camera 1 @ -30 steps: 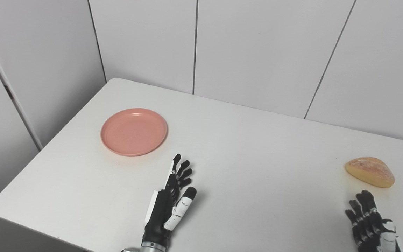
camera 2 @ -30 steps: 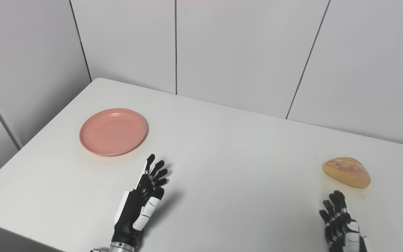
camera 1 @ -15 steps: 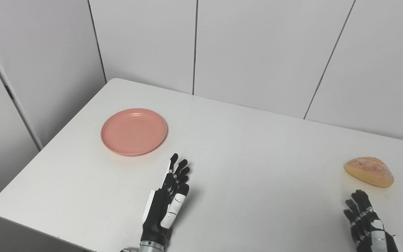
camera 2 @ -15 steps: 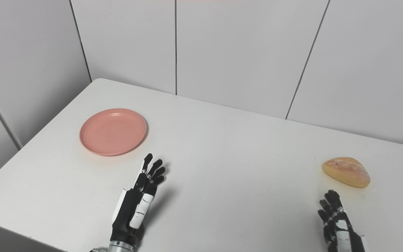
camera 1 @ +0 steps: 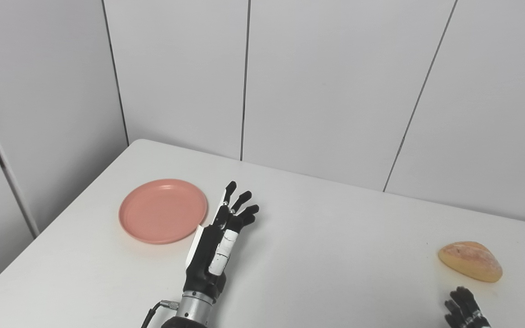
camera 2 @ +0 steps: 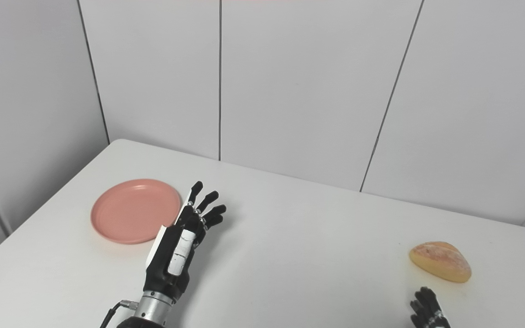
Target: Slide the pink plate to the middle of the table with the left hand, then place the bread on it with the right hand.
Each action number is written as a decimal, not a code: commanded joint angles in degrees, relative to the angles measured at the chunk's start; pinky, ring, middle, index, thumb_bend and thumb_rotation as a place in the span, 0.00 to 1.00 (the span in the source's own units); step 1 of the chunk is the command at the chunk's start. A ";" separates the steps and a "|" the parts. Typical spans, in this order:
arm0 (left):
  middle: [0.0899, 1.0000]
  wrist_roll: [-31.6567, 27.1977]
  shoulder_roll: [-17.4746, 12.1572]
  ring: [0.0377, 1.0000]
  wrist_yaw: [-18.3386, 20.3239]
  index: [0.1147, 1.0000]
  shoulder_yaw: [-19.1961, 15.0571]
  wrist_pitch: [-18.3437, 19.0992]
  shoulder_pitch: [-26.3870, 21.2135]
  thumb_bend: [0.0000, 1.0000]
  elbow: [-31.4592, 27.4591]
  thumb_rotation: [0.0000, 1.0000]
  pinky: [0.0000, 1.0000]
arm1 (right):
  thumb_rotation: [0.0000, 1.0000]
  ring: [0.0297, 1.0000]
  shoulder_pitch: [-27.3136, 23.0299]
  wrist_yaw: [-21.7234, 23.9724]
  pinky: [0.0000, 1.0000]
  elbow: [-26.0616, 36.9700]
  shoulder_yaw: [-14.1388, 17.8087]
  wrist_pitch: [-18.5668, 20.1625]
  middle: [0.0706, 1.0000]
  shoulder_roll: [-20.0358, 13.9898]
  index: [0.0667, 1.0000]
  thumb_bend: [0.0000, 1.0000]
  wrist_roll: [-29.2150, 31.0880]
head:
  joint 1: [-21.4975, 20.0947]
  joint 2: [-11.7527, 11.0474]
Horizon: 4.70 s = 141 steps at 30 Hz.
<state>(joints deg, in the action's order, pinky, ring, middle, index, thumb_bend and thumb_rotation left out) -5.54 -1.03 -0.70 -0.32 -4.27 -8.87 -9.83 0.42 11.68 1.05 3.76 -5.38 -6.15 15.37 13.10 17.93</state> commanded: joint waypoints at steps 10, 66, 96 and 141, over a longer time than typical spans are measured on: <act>0.92 -2.25 -5.56 0.90 1.36 0.95 -5.46 1.07 -7.34 1.00 2.11 0.92 0.87 | 0.83 0.95 1.42 0.83 1.00 -3.16 -0.32 -0.70 0.92 0.42 0.89 0.74 0.60 | 0.08 -0.18; 0.92 -9.23 -32.83 0.88 11.67 0.98 -18.66 -20.95 -31.06 1.00 58.60 0.96 0.75 | 0.83 0.92 2.58 0.99 0.96 -0.76 -0.71 1.27 0.90 -0.49 0.89 0.76 1.69 | 0.13 1.65; 0.87 -8.82 -30.88 0.83 11.26 0.96 -18.56 -22.58 -32.41 0.99 73.64 0.94 0.74 | 0.81 0.90 3.43 0.19 0.93 1.53 -0.85 2.75 0.87 0.16 0.88 0.74 1.72 | -1.04 3.50; 0.92 -10.09 -25.22 0.91 19.06 0.99 -15.51 -22.57 -30.92 1.00 76.60 0.95 0.78 | 0.79 0.88 4.23 0.17 0.90 3.67 -1.00 3.98 0.85 -0.14 0.87 0.74 2.09 | -2.00 5.15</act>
<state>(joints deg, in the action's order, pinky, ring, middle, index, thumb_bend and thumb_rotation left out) -15.27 -28.62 16.05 -16.61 -27.01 -39.81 66.90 3.34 11.51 4.70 3.35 -2.74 -6.77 16.95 11.07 23.03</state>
